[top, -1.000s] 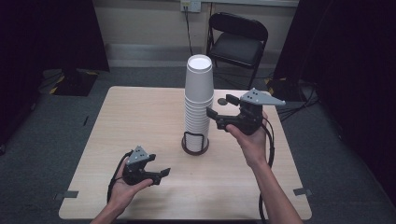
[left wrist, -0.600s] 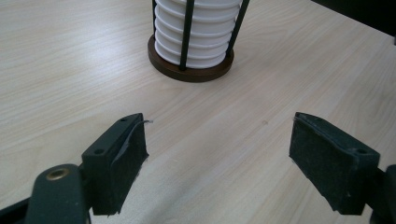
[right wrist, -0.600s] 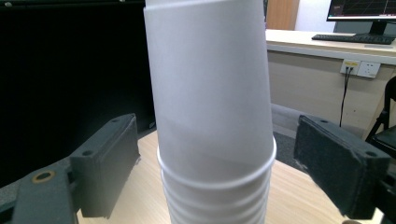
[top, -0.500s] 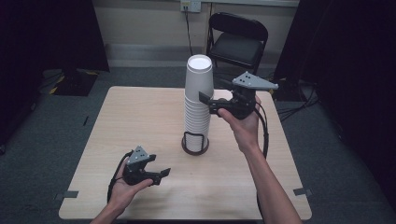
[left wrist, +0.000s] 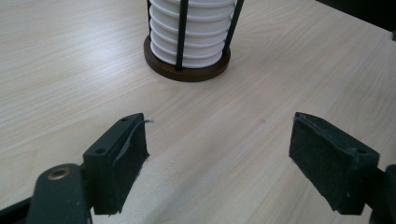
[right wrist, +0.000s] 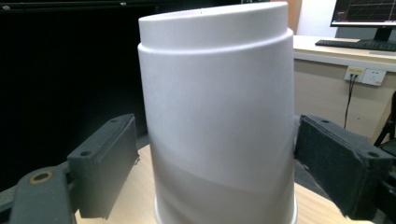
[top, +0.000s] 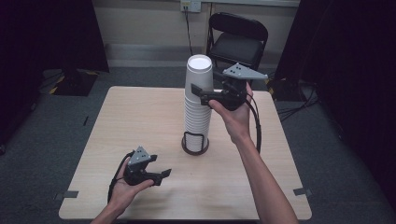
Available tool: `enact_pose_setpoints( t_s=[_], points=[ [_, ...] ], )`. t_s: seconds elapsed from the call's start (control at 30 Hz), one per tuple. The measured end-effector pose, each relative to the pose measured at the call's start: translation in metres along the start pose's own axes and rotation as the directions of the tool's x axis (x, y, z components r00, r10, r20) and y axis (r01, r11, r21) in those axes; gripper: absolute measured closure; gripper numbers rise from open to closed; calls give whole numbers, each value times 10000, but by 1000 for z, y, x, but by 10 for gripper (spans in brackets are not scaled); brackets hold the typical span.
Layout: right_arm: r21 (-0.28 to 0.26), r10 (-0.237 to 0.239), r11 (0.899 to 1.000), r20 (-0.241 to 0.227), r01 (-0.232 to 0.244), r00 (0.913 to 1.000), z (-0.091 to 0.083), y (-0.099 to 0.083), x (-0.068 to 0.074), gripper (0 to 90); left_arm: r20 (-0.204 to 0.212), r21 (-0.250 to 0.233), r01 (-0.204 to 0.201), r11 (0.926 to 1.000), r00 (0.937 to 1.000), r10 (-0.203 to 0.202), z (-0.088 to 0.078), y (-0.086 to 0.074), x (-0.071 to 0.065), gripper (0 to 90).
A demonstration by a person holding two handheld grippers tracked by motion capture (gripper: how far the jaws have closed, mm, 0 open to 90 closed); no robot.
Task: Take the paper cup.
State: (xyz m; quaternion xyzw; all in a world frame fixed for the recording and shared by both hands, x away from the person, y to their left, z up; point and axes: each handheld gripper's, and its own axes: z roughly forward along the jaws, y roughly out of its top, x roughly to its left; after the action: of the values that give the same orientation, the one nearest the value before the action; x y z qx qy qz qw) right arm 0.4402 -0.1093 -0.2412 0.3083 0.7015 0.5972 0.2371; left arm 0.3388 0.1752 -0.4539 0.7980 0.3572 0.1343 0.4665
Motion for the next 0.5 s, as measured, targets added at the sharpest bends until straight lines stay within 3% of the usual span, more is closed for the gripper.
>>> enact_pose_setpoints(
  t_s=[0.5],
  points=[
    [453,12,9990,118,-17,9999,24,-4,-1,102,101,98,-75,9999,9999,74,1,0,-2,192]
  ],
)
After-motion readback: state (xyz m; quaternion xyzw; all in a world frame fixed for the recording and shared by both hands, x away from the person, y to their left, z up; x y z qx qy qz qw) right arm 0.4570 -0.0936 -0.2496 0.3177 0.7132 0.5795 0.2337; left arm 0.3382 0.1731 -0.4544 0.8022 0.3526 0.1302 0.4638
